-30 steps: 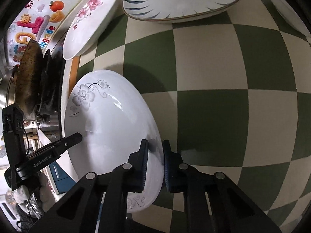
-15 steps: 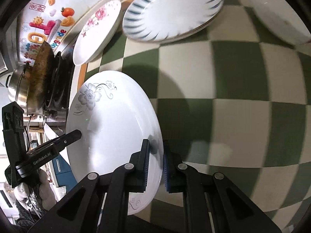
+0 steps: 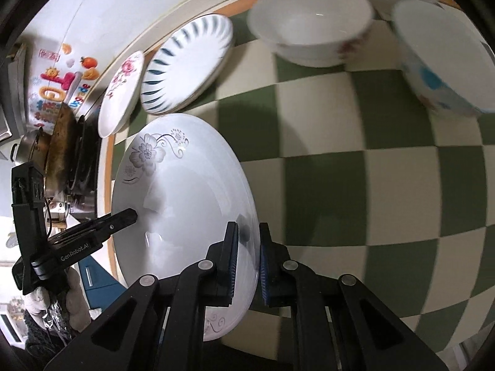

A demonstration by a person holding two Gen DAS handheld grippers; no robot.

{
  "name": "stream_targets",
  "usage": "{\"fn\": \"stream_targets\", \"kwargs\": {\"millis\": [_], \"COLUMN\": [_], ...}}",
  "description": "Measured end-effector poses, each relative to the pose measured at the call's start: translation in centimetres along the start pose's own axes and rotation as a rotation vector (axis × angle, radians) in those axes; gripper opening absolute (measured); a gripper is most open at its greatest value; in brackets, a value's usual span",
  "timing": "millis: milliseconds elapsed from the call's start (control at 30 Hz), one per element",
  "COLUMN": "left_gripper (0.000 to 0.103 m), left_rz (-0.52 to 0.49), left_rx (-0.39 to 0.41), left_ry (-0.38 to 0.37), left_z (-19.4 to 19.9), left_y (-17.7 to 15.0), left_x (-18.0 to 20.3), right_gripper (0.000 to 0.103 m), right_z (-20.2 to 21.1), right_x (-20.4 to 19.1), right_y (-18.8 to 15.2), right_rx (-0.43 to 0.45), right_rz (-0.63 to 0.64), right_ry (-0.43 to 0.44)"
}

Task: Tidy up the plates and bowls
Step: 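Grasp the pink-flower plate rim with the left gripper while the right gripper holds the grey-flower plate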

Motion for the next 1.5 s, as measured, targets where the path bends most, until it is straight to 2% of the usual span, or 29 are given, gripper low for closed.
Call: {"fn": "stream_targets", "kwargs": {"millis": [367, 700, 800, 900, 933, 1033, 1167, 1333, 1500], "left_gripper": [0.026, 0.026, 0.026, 0.029, 0.031, 0.036, 0.036, 0.036, 0.036], "left_rz": [-0.012, 0.02, 0.06, 0.121, 0.148, 0.241, 0.376, 0.447, 0.458], "left_rx": [-0.033, -0.065, -0.006, 0.101, 0.139, 0.222, 0.229, 0.206, 0.174], "left_ry": [0.031, 0.058, 0.064, 0.115, 0.136, 0.183, 0.174, 0.185, 0.206], "left_z": [-1.4, -2.2, 1.0, 5.5, 6.9, 8.5, 7.0, 3.4, -0.1], "left_y": [-0.1, 0.7, 1.8, 4.1, 5.0, 7.2, 10.8, 14.8, 17.1], "left_x": [0.8, -0.2, -1.3, -4.3, -5.8, -8.9, -15.4, -20.6, -23.1], "right_gripper": [0.014, 0.014, 0.015, 0.016, 0.019, 0.04, 0.042, 0.042, 0.042], "right_z": [-1.0, -2.5, -2.2, 0.7, 1.6, 4.3, 2.9, -4.7, -12.8], "right_x": [3.6, 3.5, 3.6, 2.9, 2.5, -0.9, -8.4, -18.1, -23.9], "right_y": [-1.2, -1.4, -1.1, -0.2, 0.1, 1.8, 5.6, 13.2, 19.6], "right_rx": [-0.019, -0.052, -0.098, -0.05, -0.031, 0.046, 0.066, 0.1, 0.062], "right_rz": [-0.038, -0.026, -0.057, -0.059, -0.049, 0.005, 0.072, 0.155, 0.235], "right_ry": [-0.011, -0.007, -0.011, -0.04, -0.045, -0.043, 0.08, 0.122, 0.086]}}
Point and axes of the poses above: each gripper's, at about its wrist camera, not at the fingertips, and z roughly against the way its jaws point, x to its right, y to its top, the point moved 2 cm from there along -z, roughly the way its jaws point, and after that the axes turned 11 degrees about x, right-handed, at the moved point
